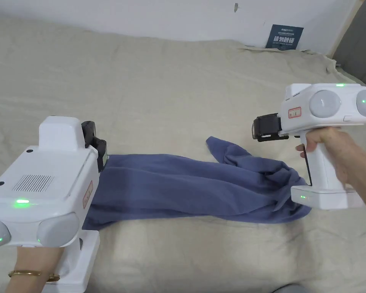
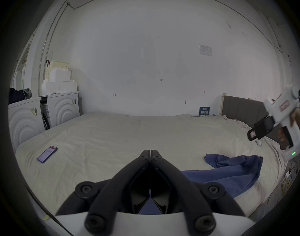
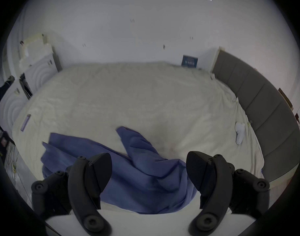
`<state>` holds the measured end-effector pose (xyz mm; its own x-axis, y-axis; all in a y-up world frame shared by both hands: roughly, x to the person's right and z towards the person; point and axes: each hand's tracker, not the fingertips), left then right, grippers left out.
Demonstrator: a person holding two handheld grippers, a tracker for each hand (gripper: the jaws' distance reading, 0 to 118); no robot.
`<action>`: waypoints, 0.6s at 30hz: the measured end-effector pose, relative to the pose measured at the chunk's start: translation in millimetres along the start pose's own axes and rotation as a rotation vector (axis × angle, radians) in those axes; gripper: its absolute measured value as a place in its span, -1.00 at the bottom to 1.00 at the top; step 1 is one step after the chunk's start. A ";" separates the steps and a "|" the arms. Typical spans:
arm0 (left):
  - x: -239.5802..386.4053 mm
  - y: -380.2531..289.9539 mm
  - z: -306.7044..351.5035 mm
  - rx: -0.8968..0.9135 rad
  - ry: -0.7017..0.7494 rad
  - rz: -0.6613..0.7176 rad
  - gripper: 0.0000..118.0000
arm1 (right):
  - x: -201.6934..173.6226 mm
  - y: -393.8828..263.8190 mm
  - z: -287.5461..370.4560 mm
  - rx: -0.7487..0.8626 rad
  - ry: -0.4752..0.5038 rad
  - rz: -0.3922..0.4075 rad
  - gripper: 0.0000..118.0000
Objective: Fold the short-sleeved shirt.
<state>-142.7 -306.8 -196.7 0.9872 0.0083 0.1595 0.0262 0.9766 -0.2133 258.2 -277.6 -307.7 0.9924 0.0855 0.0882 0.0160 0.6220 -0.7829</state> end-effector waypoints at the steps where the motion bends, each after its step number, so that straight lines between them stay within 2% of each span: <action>1: 0.1 -0.5 -1.9 -0.002 0.002 -0.001 -1.00 | 2.5 4.2 -11.8 -0.050 0.004 0.015 0.56; 5: -2.0 -2.7 -10.8 -0.017 0.007 0.013 -1.00 | 13.0 10.7 -58.9 -0.240 0.022 0.046 0.56; 9: -1.8 -4.5 -20.4 -0.032 0.017 0.016 -1.00 | 17.3 5.3 -95.8 -0.317 -0.007 0.091 0.56; 15: -1.5 -9.5 -34.6 -0.060 0.018 0.034 -1.00 | 19.8 -2.8 -125.2 -0.356 0.082 0.015 0.55; 16: -1.3 -10.2 -36.9 -0.066 0.020 0.037 -1.00 | 18.8 -4.0 -128.1 -0.359 0.085 0.011 0.52; 17: -1.2 -10.5 -38.5 -0.070 0.020 0.038 -1.00 | 16.2 -7.7 -123.3 -0.362 0.088 0.006 0.41; 18: -1.2 -11.3 -40.4 -0.074 0.019 0.039 -1.00 | 14.6 -9.7 -123.0 -0.366 0.090 0.006 0.19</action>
<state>-137.8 -326.5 -233.4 0.9904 0.0415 0.1319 -0.0014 0.9570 -0.2900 287.5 -378.1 -374.7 0.9991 0.0091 0.0407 0.0361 0.3005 -0.9531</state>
